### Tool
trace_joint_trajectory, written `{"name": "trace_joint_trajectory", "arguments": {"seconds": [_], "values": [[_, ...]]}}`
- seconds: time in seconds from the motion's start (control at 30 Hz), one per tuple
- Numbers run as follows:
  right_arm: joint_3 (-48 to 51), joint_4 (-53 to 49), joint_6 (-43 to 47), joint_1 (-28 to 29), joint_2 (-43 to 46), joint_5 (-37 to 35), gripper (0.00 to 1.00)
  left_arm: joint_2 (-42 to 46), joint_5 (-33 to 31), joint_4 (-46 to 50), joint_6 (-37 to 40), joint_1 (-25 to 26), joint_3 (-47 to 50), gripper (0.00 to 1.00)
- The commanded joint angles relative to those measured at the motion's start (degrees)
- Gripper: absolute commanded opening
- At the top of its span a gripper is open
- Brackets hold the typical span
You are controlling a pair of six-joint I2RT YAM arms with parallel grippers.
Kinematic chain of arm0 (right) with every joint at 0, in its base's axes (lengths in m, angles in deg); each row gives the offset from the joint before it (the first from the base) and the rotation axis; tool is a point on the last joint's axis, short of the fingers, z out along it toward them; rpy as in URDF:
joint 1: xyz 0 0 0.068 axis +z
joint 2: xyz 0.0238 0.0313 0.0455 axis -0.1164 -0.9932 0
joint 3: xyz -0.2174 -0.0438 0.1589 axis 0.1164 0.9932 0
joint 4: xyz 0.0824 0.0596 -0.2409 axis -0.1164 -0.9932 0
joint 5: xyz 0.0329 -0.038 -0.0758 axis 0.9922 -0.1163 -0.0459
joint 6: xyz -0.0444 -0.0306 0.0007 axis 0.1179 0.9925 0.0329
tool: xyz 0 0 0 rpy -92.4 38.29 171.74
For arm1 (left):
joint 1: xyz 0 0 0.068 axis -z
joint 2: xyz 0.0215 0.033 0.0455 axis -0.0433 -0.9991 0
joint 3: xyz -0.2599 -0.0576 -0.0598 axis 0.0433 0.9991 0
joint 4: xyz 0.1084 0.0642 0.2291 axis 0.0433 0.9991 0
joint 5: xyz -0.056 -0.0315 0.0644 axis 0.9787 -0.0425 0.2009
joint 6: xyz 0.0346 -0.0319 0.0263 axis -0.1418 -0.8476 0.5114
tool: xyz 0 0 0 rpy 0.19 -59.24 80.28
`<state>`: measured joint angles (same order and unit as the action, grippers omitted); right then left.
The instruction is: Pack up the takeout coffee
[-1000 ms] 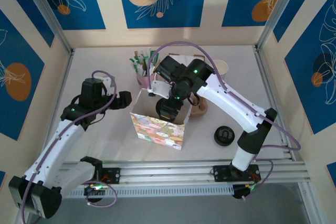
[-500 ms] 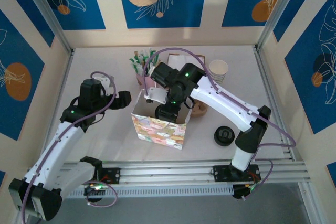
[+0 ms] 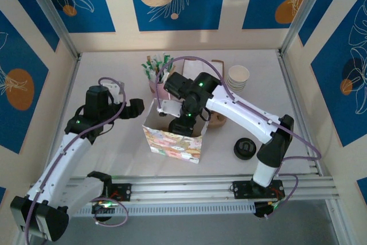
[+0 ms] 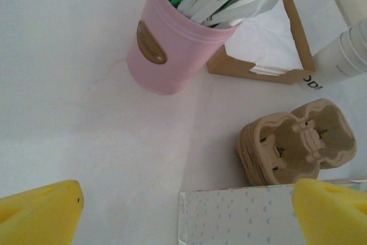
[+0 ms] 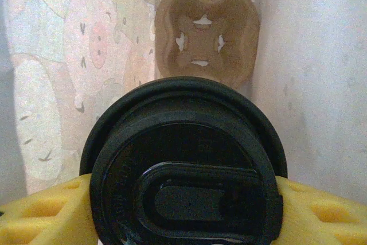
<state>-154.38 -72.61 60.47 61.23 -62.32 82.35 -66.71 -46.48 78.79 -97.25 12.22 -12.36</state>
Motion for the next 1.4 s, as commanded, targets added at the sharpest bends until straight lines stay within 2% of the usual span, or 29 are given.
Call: {"name": "trace_joint_trajectory", "arguments": {"seconds": [0.0, 0.13, 0.3, 0.4, 0.57, 0.87, 1.37], "values": [[1.7, 0.5, 1.0, 0.4, 1.6, 1.8, 0.54, 0.6, 2.1, 0.9, 0.6, -1.1, -4.3, 0.95], [3.1, 1.1, 0.9, 0.4, 2.0, 1.5, 0.54, 0.2, 5.5, 3.5, -0.4, -1.2, -8.8, 0.97], [3.8, 1.3, 0.7, 0.4, 2.0, 1.3, 0.54, -0.7, 15.0, 4.8, -1.3, -1.2, -12.6, 0.99], [4.3, 1.7, 0.9, 0.4, 2.1, 1.2, 0.53, -1.7, 21.3, 6.7, 0.9, -1.2, -14.6, 0.99], [4.4, 2.0, 0.8, 0.5, 1.8, 1.6, 0.53, -4.2, 24.6, 11.9, 5.0, -1.2, -15.6, 0.96], [4.5, 2.1, 1.2, 0.4, 1.4, 0.1, 0.53, -7.1, 22.7, 14.5, 8.5, 0.3, -14.1, 0.89], [6.5, 2.3, 0.3, 0.3, 2.2, -0.9, 0.53, -7.9, 14.2, 17.1, 9.9, 3.2, -15.6, 0.85]]}}
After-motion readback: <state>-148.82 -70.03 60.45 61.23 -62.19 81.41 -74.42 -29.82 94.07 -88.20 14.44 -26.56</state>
